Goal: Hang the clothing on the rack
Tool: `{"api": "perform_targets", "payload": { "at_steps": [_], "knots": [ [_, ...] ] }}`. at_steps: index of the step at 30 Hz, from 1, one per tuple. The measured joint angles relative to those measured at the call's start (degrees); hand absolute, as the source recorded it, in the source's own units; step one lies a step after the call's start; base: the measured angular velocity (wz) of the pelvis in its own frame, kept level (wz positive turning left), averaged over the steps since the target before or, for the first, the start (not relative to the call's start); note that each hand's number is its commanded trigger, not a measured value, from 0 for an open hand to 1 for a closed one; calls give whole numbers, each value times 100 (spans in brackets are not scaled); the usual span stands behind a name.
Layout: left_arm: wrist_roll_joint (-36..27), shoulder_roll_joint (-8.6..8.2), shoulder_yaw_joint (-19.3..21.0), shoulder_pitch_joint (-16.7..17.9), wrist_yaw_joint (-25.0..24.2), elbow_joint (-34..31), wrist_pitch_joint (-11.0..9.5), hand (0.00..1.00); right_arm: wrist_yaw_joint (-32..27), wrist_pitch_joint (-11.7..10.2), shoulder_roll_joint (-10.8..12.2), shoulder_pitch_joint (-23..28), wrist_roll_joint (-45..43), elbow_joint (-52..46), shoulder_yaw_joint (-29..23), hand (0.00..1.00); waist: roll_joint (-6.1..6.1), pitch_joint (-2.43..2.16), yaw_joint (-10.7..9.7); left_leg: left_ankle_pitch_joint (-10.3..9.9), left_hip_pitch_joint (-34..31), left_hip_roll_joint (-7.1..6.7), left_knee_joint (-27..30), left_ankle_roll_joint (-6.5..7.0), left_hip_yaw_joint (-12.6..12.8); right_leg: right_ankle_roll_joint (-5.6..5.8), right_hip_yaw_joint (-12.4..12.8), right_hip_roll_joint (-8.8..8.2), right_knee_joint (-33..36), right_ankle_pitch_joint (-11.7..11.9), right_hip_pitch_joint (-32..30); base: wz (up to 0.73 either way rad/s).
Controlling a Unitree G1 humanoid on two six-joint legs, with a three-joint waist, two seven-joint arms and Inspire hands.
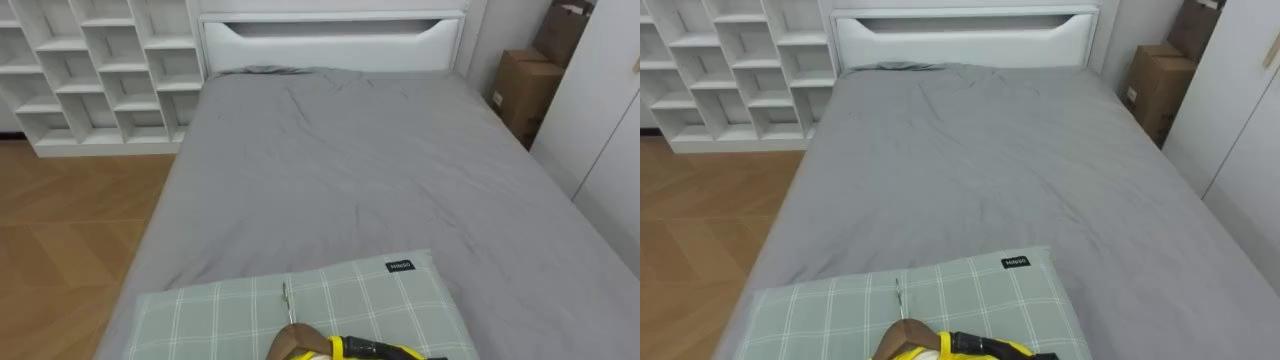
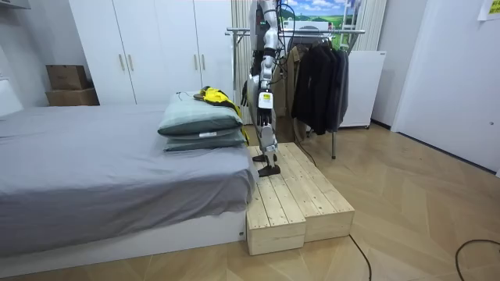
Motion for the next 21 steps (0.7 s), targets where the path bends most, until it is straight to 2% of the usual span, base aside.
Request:
{"api": "perform_targets", "payload": {
  "at_steps": [6,12,21],
  "knots": [
    [120,0,22,13,-34,-8,-26,0,213,-1,6,12,120,78,-113,0,0,-1,-2,0,-3,4,-26,0,21,0,38,-9,-3,0,-12,0],
    [249,-1,20,23,-48,-7,-169,0,304,-8,7,23,280,89,-114,0,-2,-5,-3,0,-37,-1,17,0,15,1,-13,-8,-1,0,-26,0],
    [454,-28,42,3,-51,-10,-161,0,314,3,0,30,278,120,-137,0,40,-11,-12,0,-27,-16,43,0,-91,5,-66,-11,-17,-8,54,6]
  ]
}}
